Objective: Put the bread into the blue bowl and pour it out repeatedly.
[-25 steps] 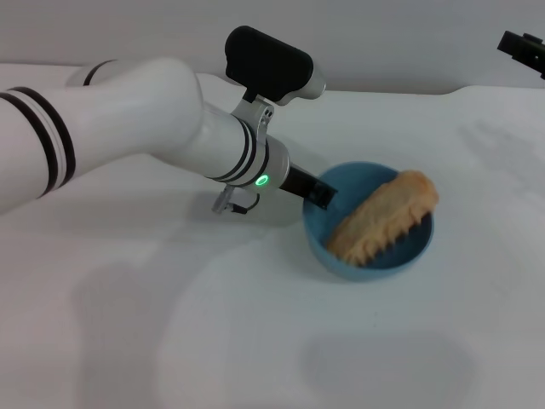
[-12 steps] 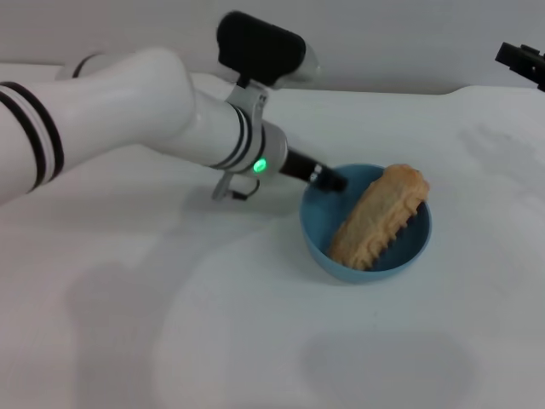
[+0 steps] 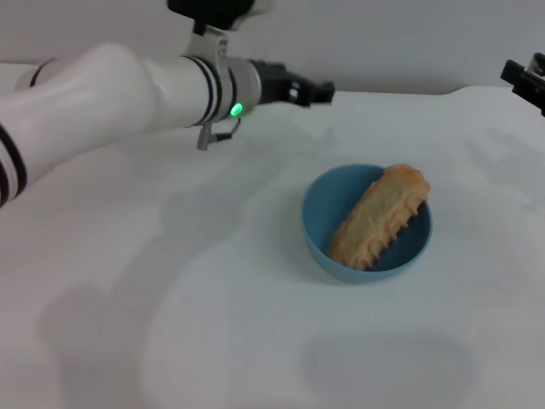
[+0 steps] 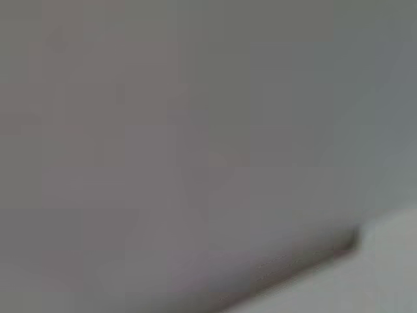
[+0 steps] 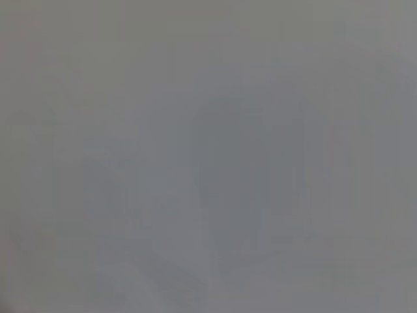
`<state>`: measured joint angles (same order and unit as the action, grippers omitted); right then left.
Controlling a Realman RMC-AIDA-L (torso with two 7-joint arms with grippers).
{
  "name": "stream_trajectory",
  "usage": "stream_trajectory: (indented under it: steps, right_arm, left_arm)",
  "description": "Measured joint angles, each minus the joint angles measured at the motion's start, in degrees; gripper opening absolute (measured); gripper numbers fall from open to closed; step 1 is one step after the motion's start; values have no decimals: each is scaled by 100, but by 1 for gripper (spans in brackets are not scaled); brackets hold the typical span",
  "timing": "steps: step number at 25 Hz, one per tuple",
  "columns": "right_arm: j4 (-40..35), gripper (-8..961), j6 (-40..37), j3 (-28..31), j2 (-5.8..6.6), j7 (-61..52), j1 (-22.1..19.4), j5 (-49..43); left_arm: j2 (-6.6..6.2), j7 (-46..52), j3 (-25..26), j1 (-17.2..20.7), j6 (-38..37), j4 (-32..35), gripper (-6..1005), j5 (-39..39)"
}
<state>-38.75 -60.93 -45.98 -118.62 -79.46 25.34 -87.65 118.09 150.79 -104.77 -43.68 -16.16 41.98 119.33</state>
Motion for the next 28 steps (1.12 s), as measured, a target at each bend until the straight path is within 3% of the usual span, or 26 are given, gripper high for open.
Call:
stream_trajectory:
  steps: [5, 9, 11, 16, 21, 28]
  right_arm:
    - [170, 596, 383, 40, -30, 761, -41, 348]
    - [829, 689, 263, 44, -25, 2532, -124, 1772]
    - [1478, 712, -33, 44, -13, 3963, -165, 2855]
    - [2084, 712, -148, 46, -26, 4876, -199, 4056]
    - [2576, 712, -301, 46, -26, 5122, -210, 5111]
    - [2761, 712, -401, 44, -29, 5357, -194, 5186]
  left_arm:
    - [39, 37, -352, 393, 1510, 23, 839, -34]
    - [51, 289, -814, 725, 2708, 33, 873, -63]
    - [54, 365, -914, 771, 2900, 19, 873, -64]
    - [72, 798, -1734, 939, 4312, -269, 872, -64]
    - [79, 1040, -1842, 955, 4503, -486, 872, -76]
    - [83, 1258, -1876, 1001, 4530, -628, 872, -80]
